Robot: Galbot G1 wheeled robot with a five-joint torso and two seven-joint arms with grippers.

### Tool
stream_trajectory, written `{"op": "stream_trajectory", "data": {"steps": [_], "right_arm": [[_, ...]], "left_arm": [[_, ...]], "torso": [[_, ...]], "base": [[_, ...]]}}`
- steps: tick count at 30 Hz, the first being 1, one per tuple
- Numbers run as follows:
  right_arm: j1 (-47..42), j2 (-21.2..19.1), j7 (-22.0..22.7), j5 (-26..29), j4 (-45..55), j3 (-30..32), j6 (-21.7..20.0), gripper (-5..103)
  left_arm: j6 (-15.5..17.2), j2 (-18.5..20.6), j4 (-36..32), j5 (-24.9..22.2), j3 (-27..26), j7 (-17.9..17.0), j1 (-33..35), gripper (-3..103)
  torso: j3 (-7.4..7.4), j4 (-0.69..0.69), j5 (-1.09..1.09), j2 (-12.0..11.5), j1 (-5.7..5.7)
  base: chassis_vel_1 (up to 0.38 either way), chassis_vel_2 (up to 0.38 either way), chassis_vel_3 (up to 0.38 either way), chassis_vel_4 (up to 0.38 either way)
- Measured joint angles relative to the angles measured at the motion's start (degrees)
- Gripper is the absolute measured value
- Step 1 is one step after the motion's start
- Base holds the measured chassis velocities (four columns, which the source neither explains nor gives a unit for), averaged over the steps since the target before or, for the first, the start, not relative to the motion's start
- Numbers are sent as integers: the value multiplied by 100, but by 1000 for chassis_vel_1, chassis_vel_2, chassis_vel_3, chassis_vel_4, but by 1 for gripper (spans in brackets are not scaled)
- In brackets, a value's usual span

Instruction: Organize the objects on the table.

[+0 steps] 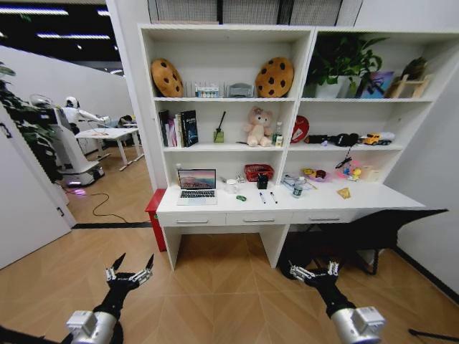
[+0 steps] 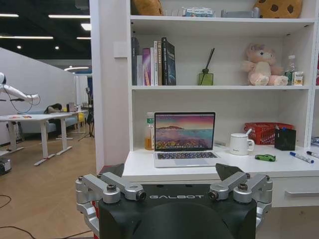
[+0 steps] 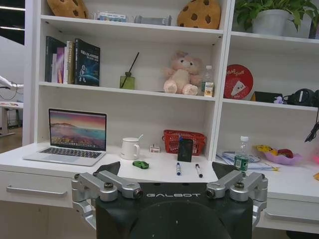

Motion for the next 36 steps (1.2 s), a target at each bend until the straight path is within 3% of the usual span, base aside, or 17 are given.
{"op": "stream_trajectory", "data": {"steps": [15,36], "right_arm": [[-54,68,-329,-61,5,111,-12,100],[-107,118,-367,-228,-38,32,50,100]], "left_arm": [[5,39,-14,61,25,23,-45,100],[39,16,2,77,53,30,-83,100]], "torso": [[-1,0,0,2,-3],[0,-1,0,0,0]], "base": [[-34,35,38,-34],[-278,270,280,-283]]}}
